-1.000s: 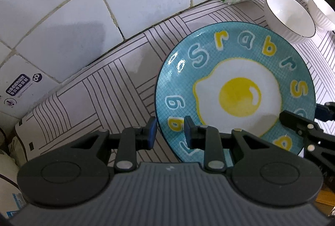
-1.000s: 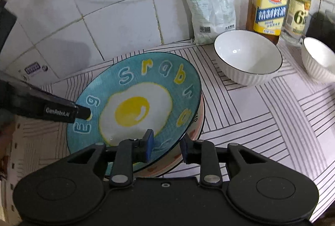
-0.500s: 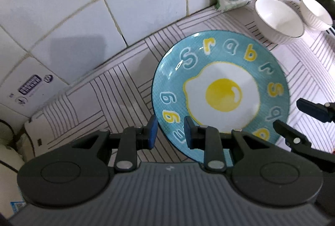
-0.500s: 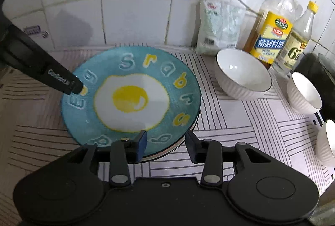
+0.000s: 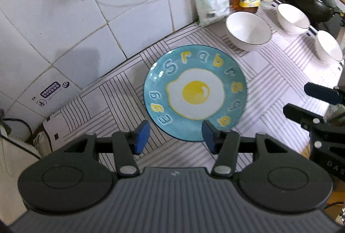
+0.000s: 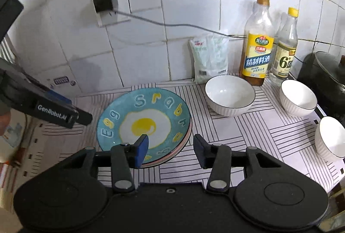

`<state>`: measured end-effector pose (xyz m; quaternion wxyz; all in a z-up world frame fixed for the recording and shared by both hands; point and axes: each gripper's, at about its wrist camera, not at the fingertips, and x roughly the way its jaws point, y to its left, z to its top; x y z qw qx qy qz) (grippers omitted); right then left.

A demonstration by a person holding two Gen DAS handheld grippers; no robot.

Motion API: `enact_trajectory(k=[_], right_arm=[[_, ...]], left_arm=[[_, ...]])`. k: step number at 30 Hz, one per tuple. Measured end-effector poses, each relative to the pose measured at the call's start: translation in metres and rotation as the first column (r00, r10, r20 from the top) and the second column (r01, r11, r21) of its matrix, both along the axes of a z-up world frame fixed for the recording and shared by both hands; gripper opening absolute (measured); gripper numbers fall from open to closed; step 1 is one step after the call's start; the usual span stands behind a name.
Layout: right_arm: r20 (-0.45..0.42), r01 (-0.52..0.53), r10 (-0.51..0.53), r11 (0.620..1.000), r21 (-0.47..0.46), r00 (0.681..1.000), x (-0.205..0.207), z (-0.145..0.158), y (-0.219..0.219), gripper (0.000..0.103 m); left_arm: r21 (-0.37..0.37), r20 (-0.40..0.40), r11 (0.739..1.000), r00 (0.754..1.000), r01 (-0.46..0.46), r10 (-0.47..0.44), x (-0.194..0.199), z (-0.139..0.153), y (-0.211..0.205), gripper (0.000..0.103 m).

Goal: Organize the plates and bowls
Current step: 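Lower the teal egg plate onto the plate stack and open both grippers, then move both grippers to the white bowl by the stove and close on its rim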

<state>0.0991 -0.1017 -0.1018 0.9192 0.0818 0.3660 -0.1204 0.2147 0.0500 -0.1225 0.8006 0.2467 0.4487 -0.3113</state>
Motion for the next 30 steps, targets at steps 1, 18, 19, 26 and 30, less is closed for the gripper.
enact_trajectory(k=[1,18,19,26,30], right_arm=[[0.004,0.0,0.0,1.0,-0.004,1.0,-0.004,0.003,-0.001,0.052],[0.032,-0.032,0.034,0.998,-0.063,0.999,-0.08,0.039,-0.058,0.066],[0.035,-0.042,0.044,0.997,-0.066,0.998,-0.085,0.041,-0.064,0.066],[0.028,-0.095,0.098,0.991,-0.098,0.995,-0.113,0.05,-0.127,0.072],[0.029,-0.074,0.076,0.994,-0.085,0.997,-0.125,0.042,-0.177,0.074]], left_arm=[[-0.002,-0.002,1.0,1.0,0.002,-0.002,-0.005,0.003,-0.001,0.059],[-0.017,-0.029,0.999,0.999,0.037,-0.038,-0.078,0.044,-0.074,0.076],[-0.021,-0.033,0.999,0.999,0.033,-0.034,-0.083,0.045,-0.082,0.076],[-0.053,-0.06,0.998,0.998,-0.017,0.014,-0.109,0.044,-0.134,0.078],[-0.06,-0.069,0.996,0.996,-0.061,0.057,-0.118,0.035,-0.16,0.078]])
